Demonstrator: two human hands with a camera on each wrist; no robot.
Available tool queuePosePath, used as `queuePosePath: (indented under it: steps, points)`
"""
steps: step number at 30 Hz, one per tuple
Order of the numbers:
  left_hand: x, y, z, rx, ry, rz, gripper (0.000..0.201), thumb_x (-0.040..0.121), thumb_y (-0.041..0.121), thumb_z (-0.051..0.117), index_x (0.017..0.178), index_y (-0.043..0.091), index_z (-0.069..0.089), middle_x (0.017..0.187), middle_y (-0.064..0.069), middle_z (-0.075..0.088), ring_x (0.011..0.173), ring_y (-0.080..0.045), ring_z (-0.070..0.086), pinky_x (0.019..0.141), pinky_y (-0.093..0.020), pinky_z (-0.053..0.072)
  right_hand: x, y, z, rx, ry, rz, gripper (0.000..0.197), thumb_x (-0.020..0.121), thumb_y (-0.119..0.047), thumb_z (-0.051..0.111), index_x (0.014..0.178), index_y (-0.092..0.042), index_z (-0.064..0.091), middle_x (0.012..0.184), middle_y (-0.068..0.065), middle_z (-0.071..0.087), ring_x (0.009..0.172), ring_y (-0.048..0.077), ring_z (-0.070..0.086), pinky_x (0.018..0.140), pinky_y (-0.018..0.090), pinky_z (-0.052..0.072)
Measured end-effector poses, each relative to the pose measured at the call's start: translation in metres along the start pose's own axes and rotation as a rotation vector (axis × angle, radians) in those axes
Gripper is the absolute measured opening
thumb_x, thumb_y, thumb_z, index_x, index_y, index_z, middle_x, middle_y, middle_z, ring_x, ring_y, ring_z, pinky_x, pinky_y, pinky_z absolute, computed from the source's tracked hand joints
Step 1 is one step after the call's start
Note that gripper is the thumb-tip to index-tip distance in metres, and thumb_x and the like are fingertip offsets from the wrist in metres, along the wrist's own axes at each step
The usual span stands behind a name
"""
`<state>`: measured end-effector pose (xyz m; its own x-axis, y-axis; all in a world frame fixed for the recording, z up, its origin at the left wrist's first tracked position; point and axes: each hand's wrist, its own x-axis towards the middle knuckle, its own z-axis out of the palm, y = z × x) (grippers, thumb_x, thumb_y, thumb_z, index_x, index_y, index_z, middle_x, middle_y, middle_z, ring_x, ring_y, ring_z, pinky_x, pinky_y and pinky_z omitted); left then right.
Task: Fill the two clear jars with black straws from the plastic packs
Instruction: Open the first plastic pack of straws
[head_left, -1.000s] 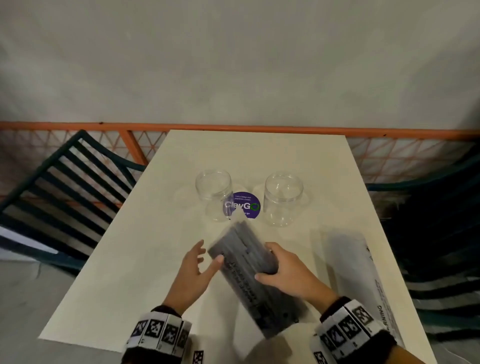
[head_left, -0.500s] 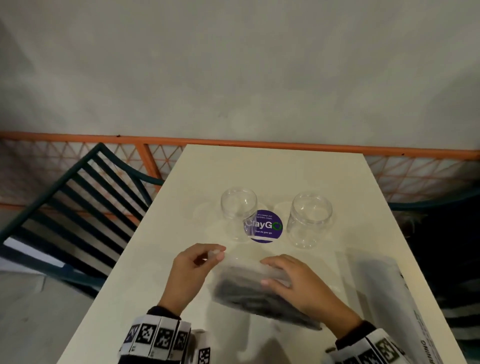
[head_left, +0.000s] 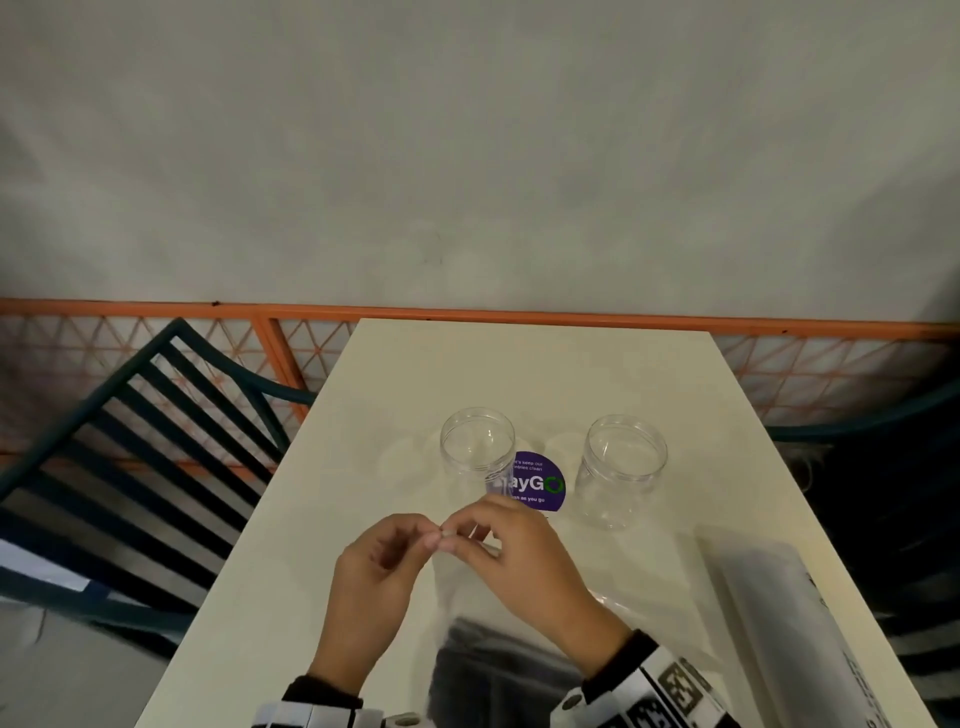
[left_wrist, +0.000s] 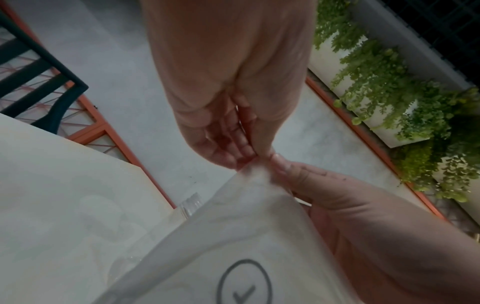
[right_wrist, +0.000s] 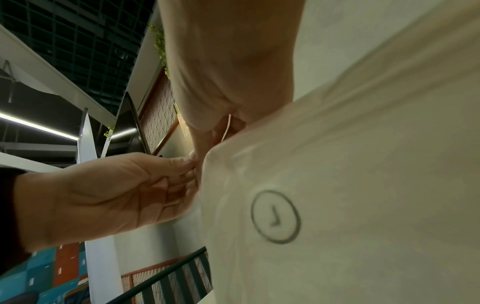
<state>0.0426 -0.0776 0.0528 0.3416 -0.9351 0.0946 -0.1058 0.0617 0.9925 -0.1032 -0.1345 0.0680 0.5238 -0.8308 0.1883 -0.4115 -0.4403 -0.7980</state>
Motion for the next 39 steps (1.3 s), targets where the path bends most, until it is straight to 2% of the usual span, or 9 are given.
queuePosePath:
  steps: [3, 8, 17, 20, 22, 27, 30, 34, 39]
  points:
    - [0.001, 0.0, -0.004, 0.121, 0.012, 0.055, 0.017, 0.08, 0.001, 0.064, 0.07, 0.015, 0.066, 0.076, 0.002, 0.069, 0.071, -0.006, 0.062, 0.067, -0.009, 0.046, -0.003, 0.0, 0.002, -0.081, 0.035, -0.031, 0.022, 0.083, -0.046, 0.058, 0.09, -0.028, 0.068, 0.09, -0.009, 0.066, 0.077, 0.008, 0.058, 0.072, 0.025, 0.049]
    - [0.009, -0.004, -0.019, 0.169, 0.103, 0.055, 0.023, 0.082, 0.003, 0.062, 0.073, 0.025, 0.063, 0.076, 0.015, 0.067, 0.073, 0.0, 0.06, 0.066, -0.005, 0.044, -0.008, 0.008, -0.013, -0.193, 0.093, -0.047, 0.026, 0.081, -0.048, 0.053, 0.085, -0.028, 0.069, 0.082, -0.012, 0.067, 0.072, 0.001, 0.051, 0.064, 0.008, 0.036]
    - [0.017, -0.007, -0.043, 0.203, 0.189, 0.074, 0.023, 0.084, 0.004, 0.059, 0.072, 0.023, 0.061, 0.077, 0.022, 0.065, 0.075, 0.005, 0.058, 0.067, -0.001, 0.043, -0.031, 0.034, -0.061, -0.279, 0.177, 0.047, 0.021, 0.078, -0.047, 0.055, 0.081, -0.03, 0.067, 0.081, -0.017, 0.065, 0.076, 0.004, 0.058, 0.074, 0.037, 0.051]
    - [0.019, -0.006, -0.054, 0.213, 0.245, 0.062, 0.023, 0.085, 0.003, 0.058, 0.073, 0.022, 0.06, 0.074, 0.021, 0.065, 0.072, 0.008, 0.056, 0.065, 0.001, 0.041, -0.039, 0.045, -0.082, -0.264, 0.247, 0.098, 0.008, 0.078, -0.042, 0.06, 0.076, -0.036, 0.064, 0.077, -0.019, 0.064, 0.074, 0.004, 0.057, 0.067, 0.024, 0.047]
    - [0.019, -0.006, -0.059, 0.219, 0.274, 0.051, 0.024, 0.085, 0.003, 0.058, 0.073, 0.024, 0.06, 0.076, 0.01, 0.065, 0.071, 0.007, 0.056, 0.064, 0.001, 0.042, -0.043, 0.051, -0.093, -0.221, 0.279, 0.143, 0.014, 0.08, -0.03, 0.068, 0.073, -0.039, 0.061, 0.094, -0.021, 0.061, 0.078, 0.006, 0.057, 0.058, 0.01, 0.041]
    - [0.017, 0.003, -0.057, 0.457, 0.159, 0.057, 0.012, 0.084, 0.011, 0.062, 0.087, 0.021, 0.058, 0.096, 0.002, 0.06, 0.094, -0.018, 0.058, 0.074, -0.012, 0.047, -0.05, 0.052, -0.092, 0.014, 0.236, 0.242, 0.026, 0.084, -0.011, 0.066, 0.076, -0.035, 0.062, 0.086, -0.017, 0.066, 0.064, 0.009, 0.064, 0.061, 0.025, 0.052]
    - [0.013, 0.015, -0.044, 0.753, 0.079, 0.275, 0.024, 0.081, 0.038, 0.056, 0.103, 0.03, 0.059, 0.11, 0.007, 0.05, 0.104, -0.01, 0.046, 0.088, -0.033, 0.038, -0.054, 0.05, -0.082, 0.093, 0.214, 0.233, 0.025, 0.083, -0.008, 0.065, 0.078, -0.033, 0.062, 0.078, -0.015, 0.069, 0.07, 0.007, 0.067, 0.069, 0.022, 0.054]
    - [0.006, 0.024, 0.005, 0.814, -0.155, 0.395, 0.028, 0.083, 0.05, 0.041, 0.092, 0.038, 0.065, 0.113, 0.015, 0.052, 0.111, 0.001, 0.037, 0.091, -0.021, 0.014, -0.057, 0.045, -0.072, 0.179, 0.225, 0.216, 0.021, 0.081, -0.006, 0.068, 0.079, -0.026, 0.065, 0.087, -0.015, 0.07, 0.08, 0.003, 0.068, 0.073, 0.009, 0.05]
    - [0.005, 0.014, 0.038, 0.79, -0.203, 0.441, 0.021, 0.088, 0.045, 0.04, 0.09, 0.038, 0.059, 0.103, 0.019, 0.059, 0.104, 0.003, 0.044, 0.095, -0.023, 0.018, -0.064, 0.04, -0.071, 0.195, 0.223, 0.191, 0.018, 0.081, -0.007, 0.068, 0.08, -0.025, 0.066, 0.091, -0.014, 0.068, 0.083, 0.007, 0.066, 0.074, 0.008, 0.05]
